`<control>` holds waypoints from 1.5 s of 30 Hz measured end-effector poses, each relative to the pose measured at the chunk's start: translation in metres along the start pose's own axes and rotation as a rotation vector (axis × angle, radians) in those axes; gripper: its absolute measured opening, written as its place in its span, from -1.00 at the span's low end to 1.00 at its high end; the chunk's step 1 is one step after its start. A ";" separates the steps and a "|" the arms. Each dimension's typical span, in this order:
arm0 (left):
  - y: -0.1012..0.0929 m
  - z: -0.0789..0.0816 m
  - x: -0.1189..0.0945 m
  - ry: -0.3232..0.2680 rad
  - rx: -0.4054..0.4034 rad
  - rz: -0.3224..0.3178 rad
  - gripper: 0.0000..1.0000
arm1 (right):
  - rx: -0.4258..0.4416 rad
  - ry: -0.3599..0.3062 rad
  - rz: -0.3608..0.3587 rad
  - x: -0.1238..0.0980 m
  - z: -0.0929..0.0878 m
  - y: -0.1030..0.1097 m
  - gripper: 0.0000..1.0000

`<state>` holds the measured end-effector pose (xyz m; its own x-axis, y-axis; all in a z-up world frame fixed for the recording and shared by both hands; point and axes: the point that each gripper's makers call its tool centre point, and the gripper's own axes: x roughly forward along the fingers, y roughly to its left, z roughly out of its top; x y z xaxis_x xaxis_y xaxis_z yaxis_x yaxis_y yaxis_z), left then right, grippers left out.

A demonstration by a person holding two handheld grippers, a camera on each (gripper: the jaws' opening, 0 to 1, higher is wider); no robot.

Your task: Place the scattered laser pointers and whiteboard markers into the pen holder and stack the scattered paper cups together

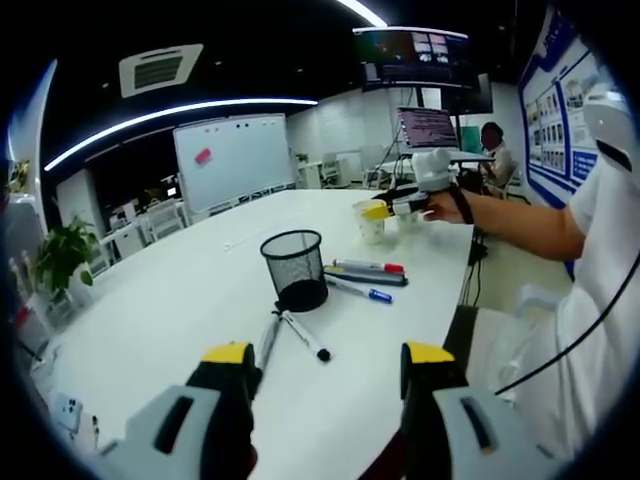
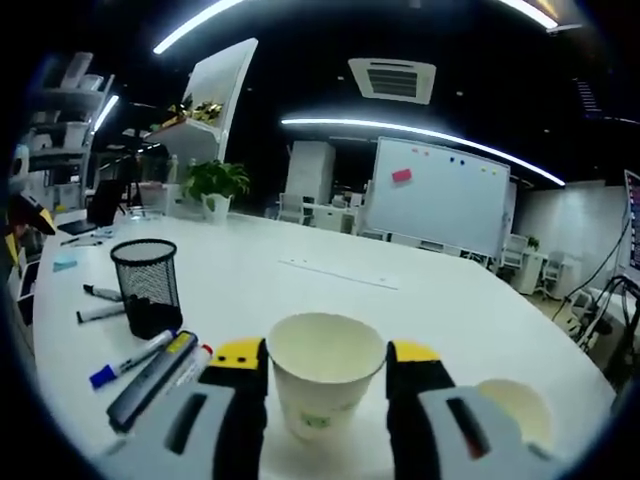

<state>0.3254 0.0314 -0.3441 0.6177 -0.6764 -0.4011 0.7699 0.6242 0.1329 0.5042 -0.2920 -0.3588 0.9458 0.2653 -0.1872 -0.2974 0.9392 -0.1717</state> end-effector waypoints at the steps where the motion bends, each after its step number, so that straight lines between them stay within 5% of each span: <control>1: 0.000 0.000 0.000 0.000 0.000 -0.001 0.19 | 0.001 -0.004 0.000 -0.001 0.001 0.000 -0.06; 45: -0.005 0.002 0.008 0.004 0.010 -0.014 0.19 | 0.007 -0.065 -0.018 -0.021 0.025 -0.005 -0.06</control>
<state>0.3269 0.0223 -0.3464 0.6066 -0.6834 -0.4063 0.7798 0.6110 0.1366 0.4891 -0.2972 -0.3297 0.9575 0.2619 -0.1204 -0.2797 0.9453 -0.1678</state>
